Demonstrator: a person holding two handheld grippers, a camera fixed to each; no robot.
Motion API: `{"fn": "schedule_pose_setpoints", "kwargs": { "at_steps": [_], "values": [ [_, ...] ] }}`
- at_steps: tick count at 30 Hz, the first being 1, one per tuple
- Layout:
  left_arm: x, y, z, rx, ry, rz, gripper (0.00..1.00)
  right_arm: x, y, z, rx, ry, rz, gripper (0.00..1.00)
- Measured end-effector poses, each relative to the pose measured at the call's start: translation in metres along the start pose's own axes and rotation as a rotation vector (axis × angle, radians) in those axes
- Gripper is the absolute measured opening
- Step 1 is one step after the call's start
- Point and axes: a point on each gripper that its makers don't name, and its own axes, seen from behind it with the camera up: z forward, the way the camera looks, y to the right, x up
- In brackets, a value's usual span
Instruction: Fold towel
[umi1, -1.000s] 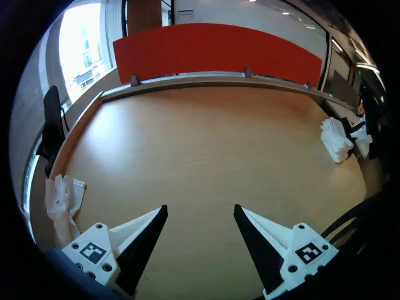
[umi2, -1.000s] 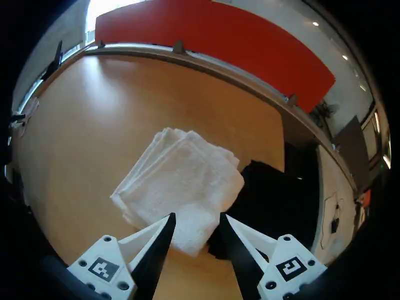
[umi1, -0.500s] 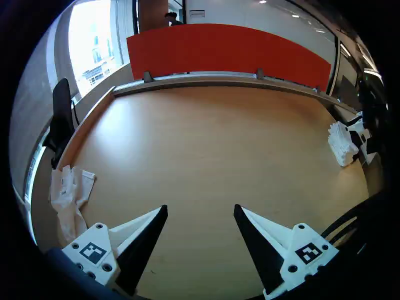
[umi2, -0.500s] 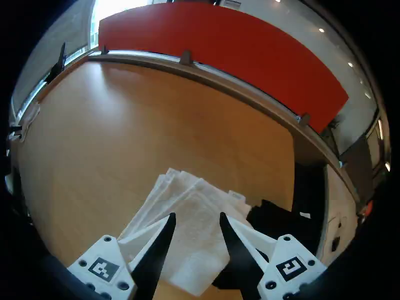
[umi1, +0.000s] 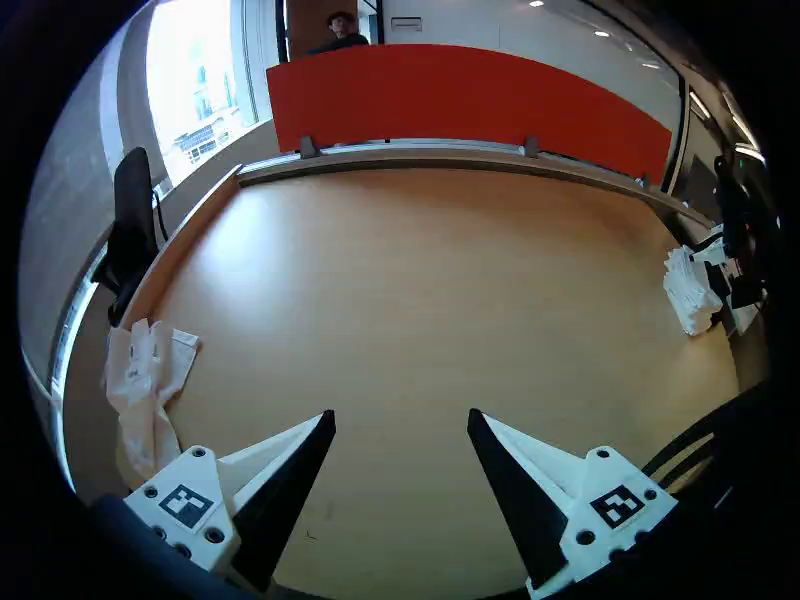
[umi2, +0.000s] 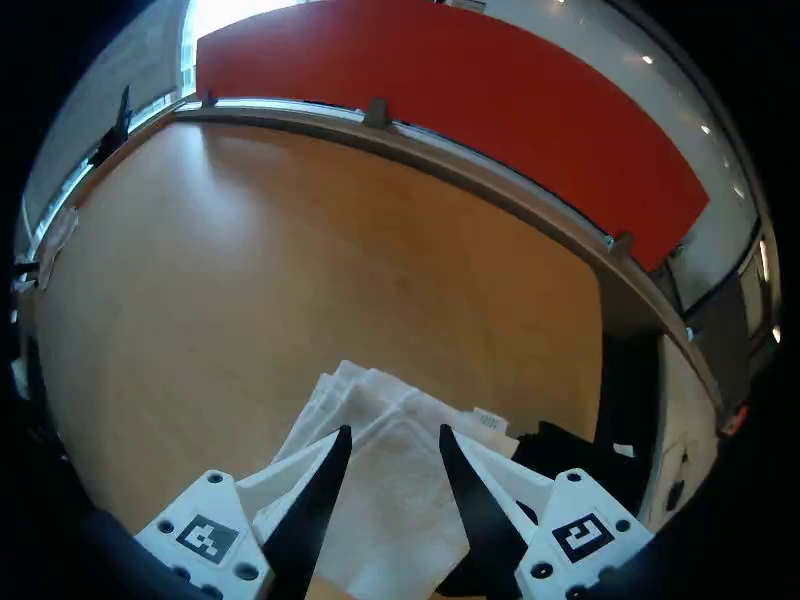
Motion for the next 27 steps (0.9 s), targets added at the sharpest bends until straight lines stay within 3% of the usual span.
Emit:
{"fn": "schedule_pose_setpoints", "kwargs": {
  "at_steps": [11, 20, 27],
  "values": [
    [0.0, 0.003, 0.0, -0.002, -0.002, 0.004, 0.99, -0.002, -0.004, 0.008, -0.007, -0.011, 0.011, 0.56],
    [-0.005, 0.002, -0.003, 0.003, -0.006, 0.0, 0.99, -0.001, -0.009, 0.011, 0.0, -0.011, 0.01, 0.55],
    [-0.006, 0.002, -0.003, 0.003, -0.006, -0.006, 0.99, -0.003, -0.012, 0.011, 0.003, -0.018, -0.012, 0.32]
  ]
}}
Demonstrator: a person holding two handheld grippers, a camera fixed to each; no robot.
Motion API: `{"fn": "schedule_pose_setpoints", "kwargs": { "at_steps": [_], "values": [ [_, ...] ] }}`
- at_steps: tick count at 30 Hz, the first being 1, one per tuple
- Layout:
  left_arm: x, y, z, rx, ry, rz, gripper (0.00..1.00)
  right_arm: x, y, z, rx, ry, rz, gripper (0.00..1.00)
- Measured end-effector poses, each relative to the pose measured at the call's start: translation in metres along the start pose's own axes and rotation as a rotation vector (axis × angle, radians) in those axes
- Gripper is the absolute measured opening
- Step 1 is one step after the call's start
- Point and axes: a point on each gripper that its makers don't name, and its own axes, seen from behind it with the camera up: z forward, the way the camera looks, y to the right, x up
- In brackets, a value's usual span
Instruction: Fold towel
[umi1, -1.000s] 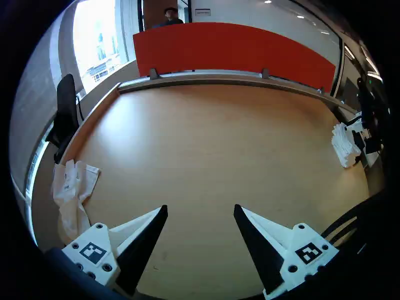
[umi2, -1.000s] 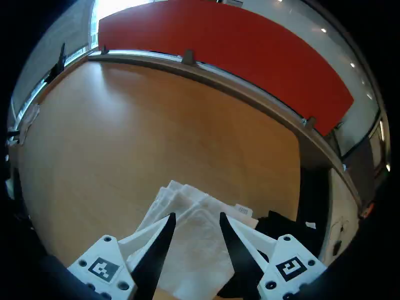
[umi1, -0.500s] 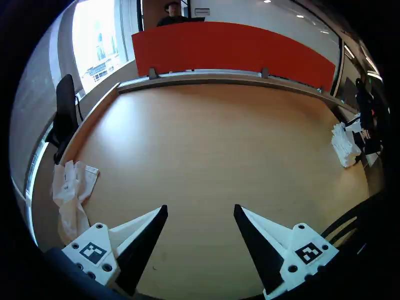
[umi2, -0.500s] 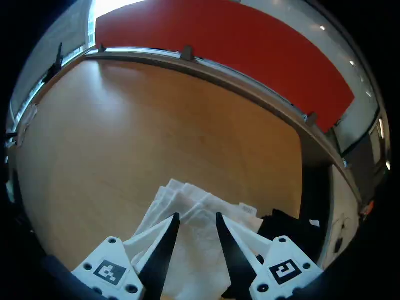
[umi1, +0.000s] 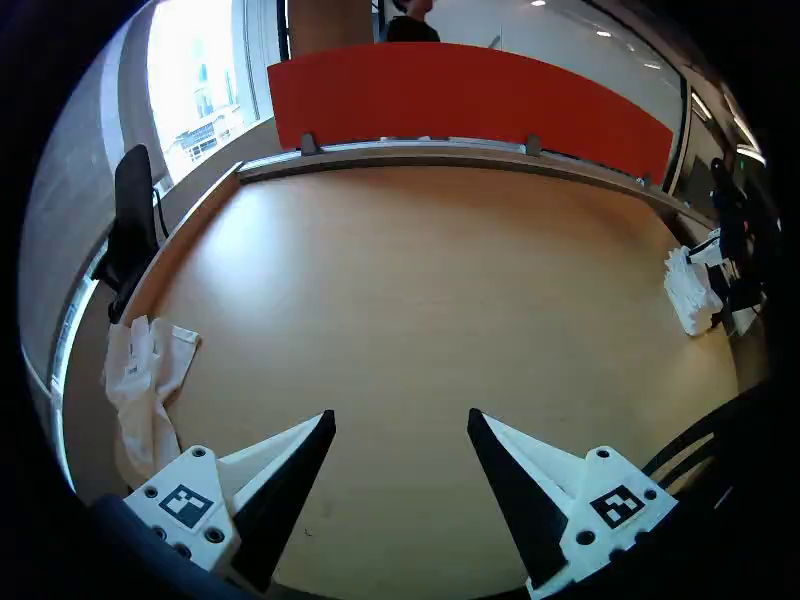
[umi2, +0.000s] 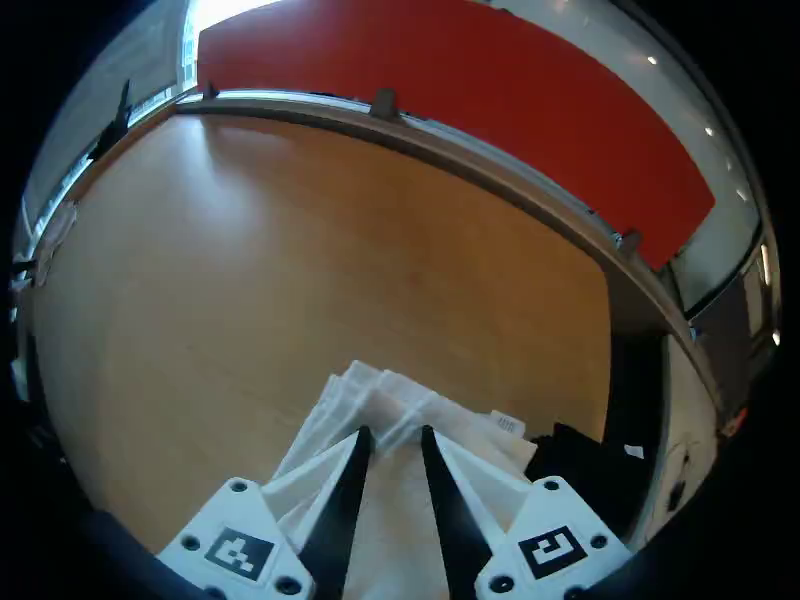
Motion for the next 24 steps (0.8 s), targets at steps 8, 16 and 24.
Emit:
{"fn": "schedule_pose_setpoints", "kwargs": {
  "at_steps": [8, 16, 24],
  "values": [
    [-0.001, 0.0, 0.0, 0.0, -0.001, 0.002, 0.99, -0.004, -0.002, -0.001, 0.004, -0.006, -0.005, 0.17],
    [-0.002, 0.001, -0.002, -0.002, -0.001, 0.003, 0.99, -0.004, -0.004, -0.003, 0.017, 0.006, 0.01, 0.06],
    [-0.001, 0.002, -0.004, -0.006, 0.002, 0.005, 0.99, 0.0, -0.012, -0.008, 0.042, 0.03, 0.016, 0.05]
  ]
}}
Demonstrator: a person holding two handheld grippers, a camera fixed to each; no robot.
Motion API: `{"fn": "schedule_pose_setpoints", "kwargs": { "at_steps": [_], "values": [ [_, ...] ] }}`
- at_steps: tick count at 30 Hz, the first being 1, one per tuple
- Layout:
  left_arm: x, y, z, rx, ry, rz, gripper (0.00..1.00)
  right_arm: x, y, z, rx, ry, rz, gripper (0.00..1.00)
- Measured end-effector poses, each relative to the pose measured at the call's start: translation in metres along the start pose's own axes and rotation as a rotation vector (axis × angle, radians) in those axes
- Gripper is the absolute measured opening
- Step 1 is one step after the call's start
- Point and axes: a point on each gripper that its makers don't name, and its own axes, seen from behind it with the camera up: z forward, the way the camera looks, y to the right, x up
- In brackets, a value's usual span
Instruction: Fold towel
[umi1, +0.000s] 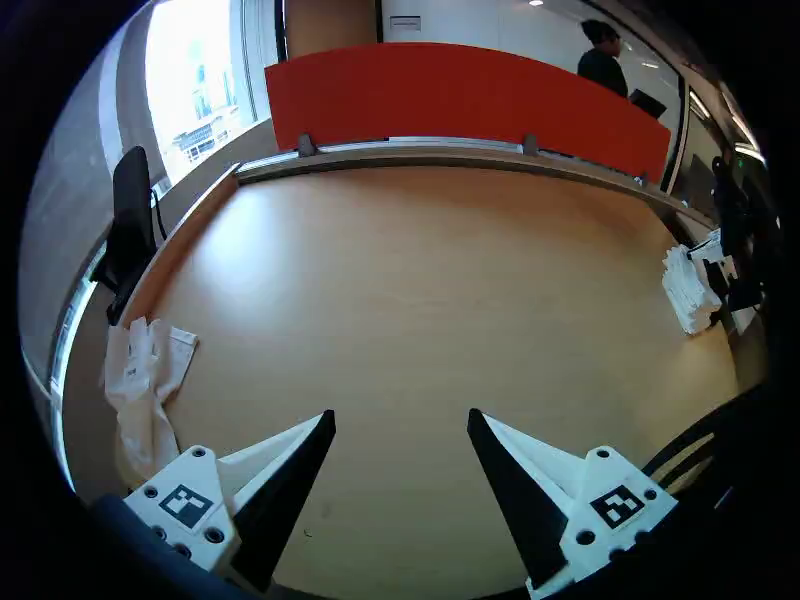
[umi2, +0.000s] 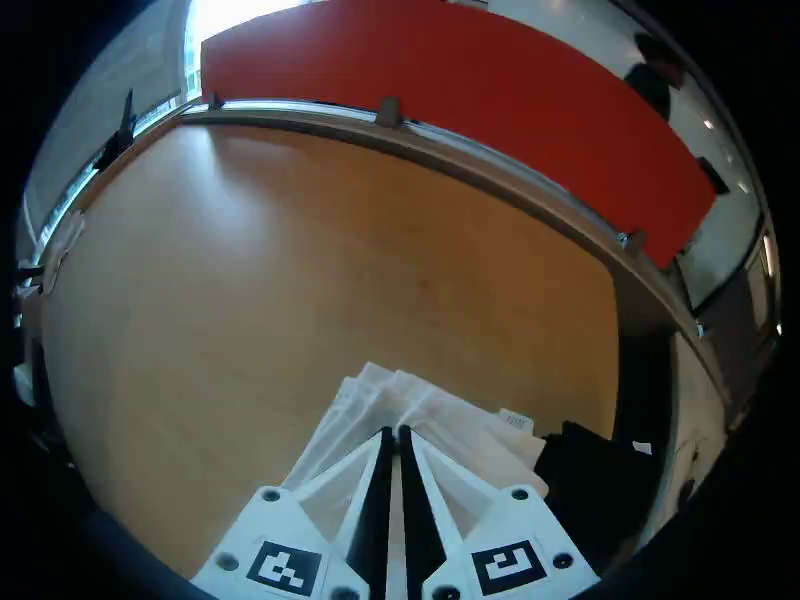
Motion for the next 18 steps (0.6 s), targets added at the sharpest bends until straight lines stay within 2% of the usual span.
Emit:
{"fn": "schedule_pose_setpoints", "kwargs": {
  "at_steps": [18],
  "values": [
    [0.0, -0.002, -0.004, 0.0, 0.008, 0.002, 0.99, 0.004, -0.029, -0.005, 0.082, 0.018, -0.049, 0.05]
  ]
}}
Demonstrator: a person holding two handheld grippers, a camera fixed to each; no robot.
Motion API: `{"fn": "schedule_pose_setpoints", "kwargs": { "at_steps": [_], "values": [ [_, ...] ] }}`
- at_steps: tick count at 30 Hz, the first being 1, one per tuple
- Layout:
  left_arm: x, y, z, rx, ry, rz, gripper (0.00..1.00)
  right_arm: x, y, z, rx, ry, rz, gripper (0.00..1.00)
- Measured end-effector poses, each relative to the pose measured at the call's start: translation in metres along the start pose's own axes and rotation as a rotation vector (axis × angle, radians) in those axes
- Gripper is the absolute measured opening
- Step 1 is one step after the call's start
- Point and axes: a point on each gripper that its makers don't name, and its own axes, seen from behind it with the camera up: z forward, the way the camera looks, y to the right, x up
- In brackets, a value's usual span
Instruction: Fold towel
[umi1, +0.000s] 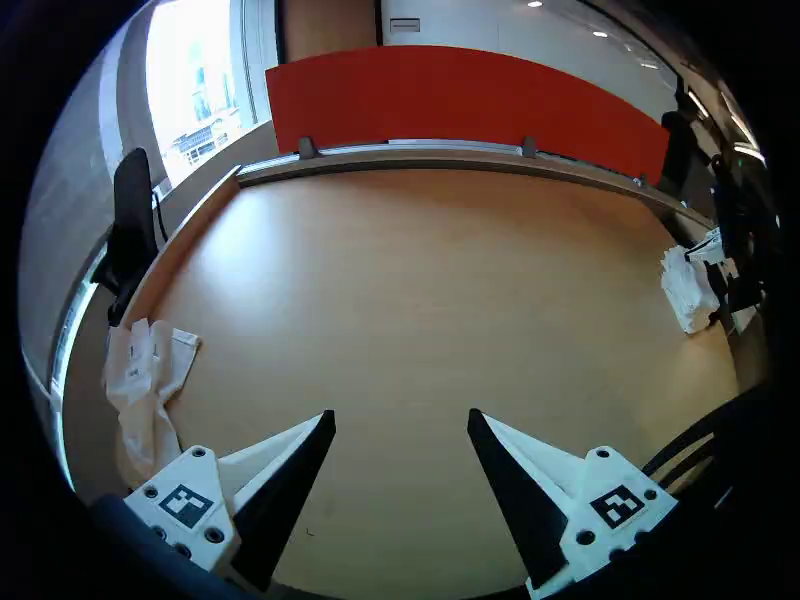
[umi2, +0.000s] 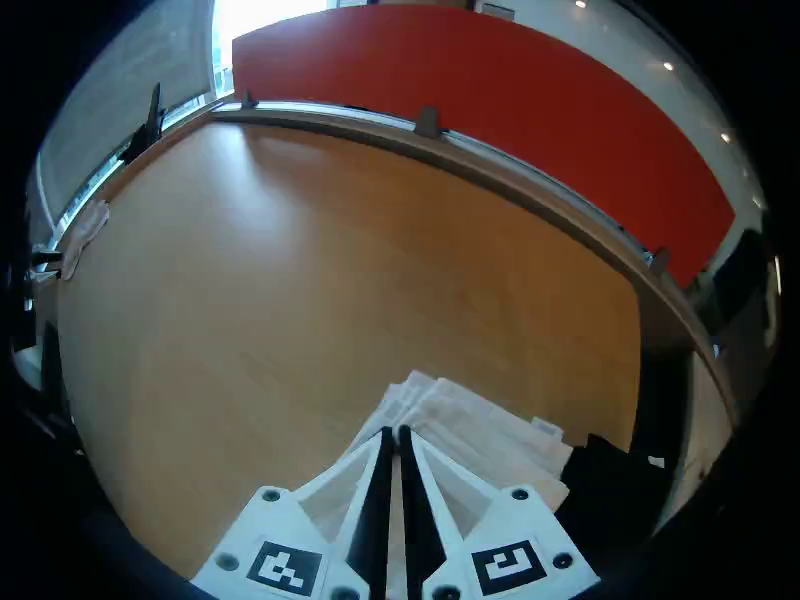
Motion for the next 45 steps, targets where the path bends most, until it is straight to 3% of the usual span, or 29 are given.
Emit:
{"fn": "schedule_pose_setpoints", "kwargs": {
  "at_steps": [7, 15, 20, 35, 38, 45],
  "values": [
    [0.001, -0.001, 0.001, 0.0, 0.001, 0.001, 0.99, 0.0, 0.003, 0.0, -0.014, 0.0, -0.001, 0.08],
    [0.003, -0.001, 0.002, -0.002, 0.003, 0.001, 0.99, 0.008, 0.004, -0.001, -0.027, 0.023, 0.0, 0.67],
    [0.003, -0.001, 0.003, -0.004, 0.003, -0.001, 0.99, 0.012, 0.002, -0.001, -0.025, 0.033, -0.004, 0.89],
    [0.009, -0.003, 0.002, -0.007, 0.017, -0.003, 0.99, 0.019, -0.004, -0.012, -0.036, 0.065, 0.013, 0.92],
    [0.011, -0.004, 0.002, -0.008, 0.023, -0.005, 0.99, 0.022, -0.006, -0.016, -0.039, 0.081, 0.027, 1.0],
    [0.018, -0.004, 0.003, -0.017, 0.038, -0.013, 0.99, 0.033, -0.007, -0.026, -0.064, 0.145, 0.085, 1.0]
  ]
}}
